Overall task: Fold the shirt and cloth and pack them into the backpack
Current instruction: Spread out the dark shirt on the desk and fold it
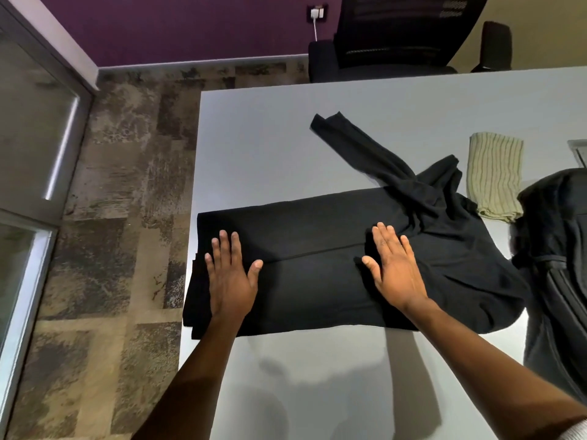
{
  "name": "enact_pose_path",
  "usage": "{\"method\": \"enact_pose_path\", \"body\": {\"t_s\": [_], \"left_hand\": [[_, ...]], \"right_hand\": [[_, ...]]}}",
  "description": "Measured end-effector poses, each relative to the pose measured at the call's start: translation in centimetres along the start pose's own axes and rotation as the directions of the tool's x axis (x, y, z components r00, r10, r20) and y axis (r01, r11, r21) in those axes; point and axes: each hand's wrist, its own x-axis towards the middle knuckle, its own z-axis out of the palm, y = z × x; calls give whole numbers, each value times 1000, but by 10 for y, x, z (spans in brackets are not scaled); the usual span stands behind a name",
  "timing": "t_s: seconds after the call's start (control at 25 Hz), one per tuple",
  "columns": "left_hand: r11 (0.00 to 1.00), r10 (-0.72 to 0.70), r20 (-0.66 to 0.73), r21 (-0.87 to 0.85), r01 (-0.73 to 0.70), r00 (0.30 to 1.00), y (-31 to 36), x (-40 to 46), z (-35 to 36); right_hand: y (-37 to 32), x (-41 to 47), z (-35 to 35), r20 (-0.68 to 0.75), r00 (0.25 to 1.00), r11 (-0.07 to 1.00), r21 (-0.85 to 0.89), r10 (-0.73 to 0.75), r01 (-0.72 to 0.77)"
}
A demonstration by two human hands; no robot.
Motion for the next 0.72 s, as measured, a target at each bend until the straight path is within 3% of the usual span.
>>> {"method": "enact_pose_path", "body": {"t_s": [0.2,0.32,0.44,0.64,0.72], "left_hand": [[974,69,0,-215,-67,998,80,27,6],[969,134,23,-213,-126,991,125,42,15],[959,160,42,-242,-146,986,162,56,21],[876,116,127,-480,-41,985,206,78,27],[859,138,125,-509,-56,983,216,96,28]], "right_hand": [[16,13,-33,-140,990,993,118,24,-7],[26,33,-59,-274,961,996,86,49,-27],[36,71,-84,-320,941,994,58,110,-96],[49,124,-90,17,979,974,-105,204,-201],[53,129,-86,48,977,972,-120,207,-200]]}}
